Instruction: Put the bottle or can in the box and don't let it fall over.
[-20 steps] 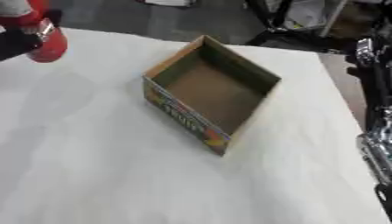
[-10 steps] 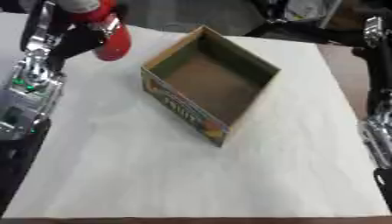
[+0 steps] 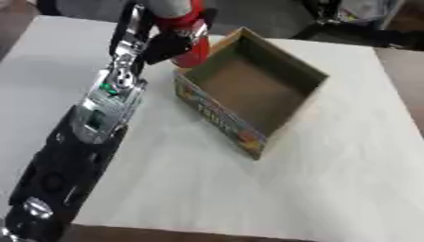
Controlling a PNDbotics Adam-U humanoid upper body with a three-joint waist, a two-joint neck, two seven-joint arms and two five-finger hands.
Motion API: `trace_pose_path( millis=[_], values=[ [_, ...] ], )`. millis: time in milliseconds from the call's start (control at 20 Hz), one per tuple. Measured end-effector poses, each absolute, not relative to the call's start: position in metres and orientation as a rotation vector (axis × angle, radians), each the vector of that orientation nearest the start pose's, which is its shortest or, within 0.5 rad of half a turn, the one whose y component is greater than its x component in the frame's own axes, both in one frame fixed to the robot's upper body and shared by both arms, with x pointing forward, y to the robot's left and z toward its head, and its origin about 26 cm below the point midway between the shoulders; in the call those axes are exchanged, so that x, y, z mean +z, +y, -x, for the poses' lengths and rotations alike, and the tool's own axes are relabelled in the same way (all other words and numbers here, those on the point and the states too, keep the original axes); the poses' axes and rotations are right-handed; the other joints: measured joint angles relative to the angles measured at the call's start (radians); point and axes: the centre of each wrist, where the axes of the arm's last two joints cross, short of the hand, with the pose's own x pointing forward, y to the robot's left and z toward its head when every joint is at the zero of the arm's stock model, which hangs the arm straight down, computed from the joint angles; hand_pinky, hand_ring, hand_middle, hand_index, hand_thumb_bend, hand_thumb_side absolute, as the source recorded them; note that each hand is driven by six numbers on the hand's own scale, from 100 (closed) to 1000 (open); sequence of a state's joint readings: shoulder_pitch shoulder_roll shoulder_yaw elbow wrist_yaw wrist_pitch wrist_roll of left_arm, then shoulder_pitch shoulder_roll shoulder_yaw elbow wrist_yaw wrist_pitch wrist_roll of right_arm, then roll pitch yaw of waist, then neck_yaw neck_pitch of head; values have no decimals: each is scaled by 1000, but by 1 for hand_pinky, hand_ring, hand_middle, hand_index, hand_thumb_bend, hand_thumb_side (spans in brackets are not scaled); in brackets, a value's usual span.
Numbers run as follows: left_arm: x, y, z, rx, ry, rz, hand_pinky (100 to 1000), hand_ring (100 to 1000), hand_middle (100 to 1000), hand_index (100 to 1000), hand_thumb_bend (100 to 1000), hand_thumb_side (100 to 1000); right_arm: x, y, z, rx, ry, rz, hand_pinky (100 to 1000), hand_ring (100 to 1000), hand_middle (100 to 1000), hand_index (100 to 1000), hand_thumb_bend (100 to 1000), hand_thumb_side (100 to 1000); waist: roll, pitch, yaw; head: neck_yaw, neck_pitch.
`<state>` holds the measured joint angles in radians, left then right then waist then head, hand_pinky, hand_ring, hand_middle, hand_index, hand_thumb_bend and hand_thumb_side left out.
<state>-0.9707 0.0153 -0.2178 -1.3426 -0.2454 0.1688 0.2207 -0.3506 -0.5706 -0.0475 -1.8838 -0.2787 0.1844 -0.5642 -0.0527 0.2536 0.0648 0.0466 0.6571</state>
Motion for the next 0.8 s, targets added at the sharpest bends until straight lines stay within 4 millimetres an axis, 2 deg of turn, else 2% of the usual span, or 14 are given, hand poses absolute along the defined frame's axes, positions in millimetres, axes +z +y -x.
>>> trace_pose_path(
  millis=[350, 500, 600, 800],
  values=[
    [261, 58, -409, -463, -2207, -187, 871, 819, 771, 556, 423, 282, 225, -312, -317, -218, -2077, 484, 795, 784, 793, 930, 100, 786, 26, 0, -18, 20, -3],
    [261, 52, -408, -455, -2202, -170, 871, 820, 774, 577, 445, 305, 226, -310, -318, -223, -2083, 474, 795, 788, 798, 932, 100, 809, 25, 0, -28, 22, -3],
    [259, 49, -408, -443, -2180, -153, 871, 821, 776, 585, 458, 323, 228, -308, -319, -241, -2083, 472, 795, 790, 799, 934, 100, 793, 24, 0, -37, 25, -3],
    [247, 43, -411, -430, -2103, -127, 876, 827, 790, 658, 509, 396, 231, -309, -320, -312, -2075, 499, 800, 808, 817, 930, 100, 794, 12, 2, -55, 33, -3]
  ],
)
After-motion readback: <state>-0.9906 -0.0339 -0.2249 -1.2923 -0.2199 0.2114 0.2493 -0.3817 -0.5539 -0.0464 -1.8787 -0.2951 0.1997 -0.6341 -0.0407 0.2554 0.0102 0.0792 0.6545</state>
